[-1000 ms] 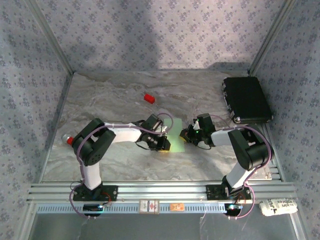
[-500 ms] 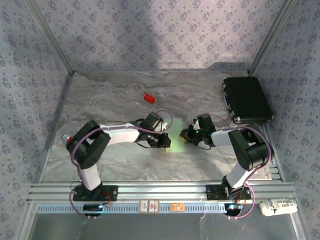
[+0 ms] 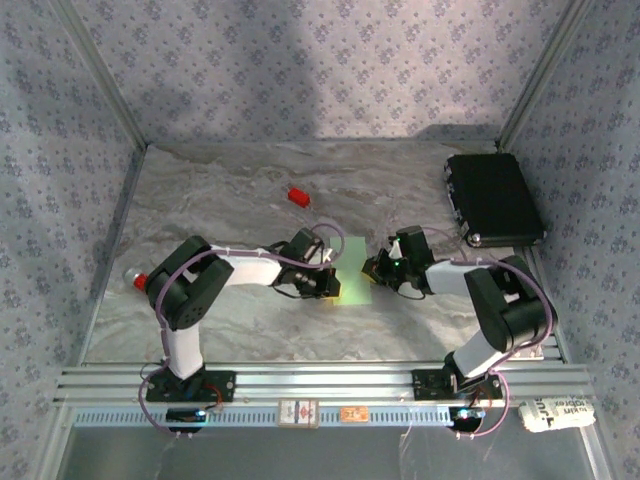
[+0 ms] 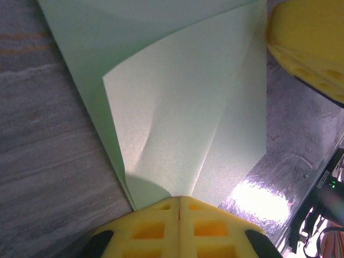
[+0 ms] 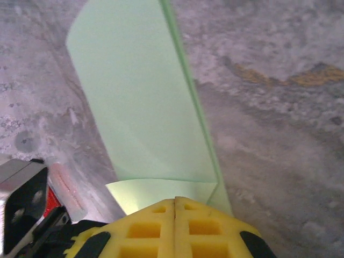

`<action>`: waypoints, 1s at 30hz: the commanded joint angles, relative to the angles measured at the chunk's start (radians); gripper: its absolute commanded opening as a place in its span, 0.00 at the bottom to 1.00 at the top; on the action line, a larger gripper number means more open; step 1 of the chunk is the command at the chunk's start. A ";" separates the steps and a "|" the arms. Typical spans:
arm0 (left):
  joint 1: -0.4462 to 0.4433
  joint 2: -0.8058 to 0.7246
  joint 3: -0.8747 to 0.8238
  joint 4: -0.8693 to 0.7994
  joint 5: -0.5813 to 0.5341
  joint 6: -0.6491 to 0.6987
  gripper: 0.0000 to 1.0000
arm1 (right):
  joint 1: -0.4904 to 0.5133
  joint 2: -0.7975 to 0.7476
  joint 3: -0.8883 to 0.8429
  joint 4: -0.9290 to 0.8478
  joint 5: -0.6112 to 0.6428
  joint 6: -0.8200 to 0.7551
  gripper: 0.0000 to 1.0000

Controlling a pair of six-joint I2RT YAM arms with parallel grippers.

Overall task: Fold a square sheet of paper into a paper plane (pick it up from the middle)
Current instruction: Fold the triangle a second time at the center of the table.

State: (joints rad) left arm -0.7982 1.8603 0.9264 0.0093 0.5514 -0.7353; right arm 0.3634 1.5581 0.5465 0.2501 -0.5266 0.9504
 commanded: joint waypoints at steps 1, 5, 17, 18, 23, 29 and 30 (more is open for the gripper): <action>-0.001 0.011 -0.037 -0.043 -0.038 -0.003 0.03 | 0.036 -0.049 0.032 -0.052 0.016 -0.049 0.00; -0.001 0.012 -0.036 -0.042 -0.039 -0.002 0.03 | 0.092 -0.019 0.035 -0.026 0.003 -0.030 0.00; 0.004 0.017 -0.038 -0.052 -0.045 0.004 0.02 | 0.119 0.081 -0.007 0.038 0.017 0.017 0.00; 0.005 0.018 -0.038 -0.052 -0.044 0.006 0.02 | 0.109 0.077 -0.001 0.036 0.014 0.013 0.00; 0.004 0.026 -0.042 -0.052 -0.044 0.006 0.01 | 0.050 0.076 0.027 0.012 0.009 -0.014 0.00; 0.005 0.021 -0.048 -0.039 -0.041 -0.005 0.01 | -0.049 0.092 0.019 0.055 -0.033 -0.010 0.00; 0.005 0.014 -0.048 -0.038 -0.039 -0.005 0.01 | -0.058 0.076 0.019 0.054 -0.038 -0.012 0.00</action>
State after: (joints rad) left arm -0.7963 1.8591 0.9150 0.0330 0.5537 -0.7361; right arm 0.3328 1.6390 0.5591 0.2955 -0.5537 0.9516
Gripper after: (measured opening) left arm 0.047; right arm 0.051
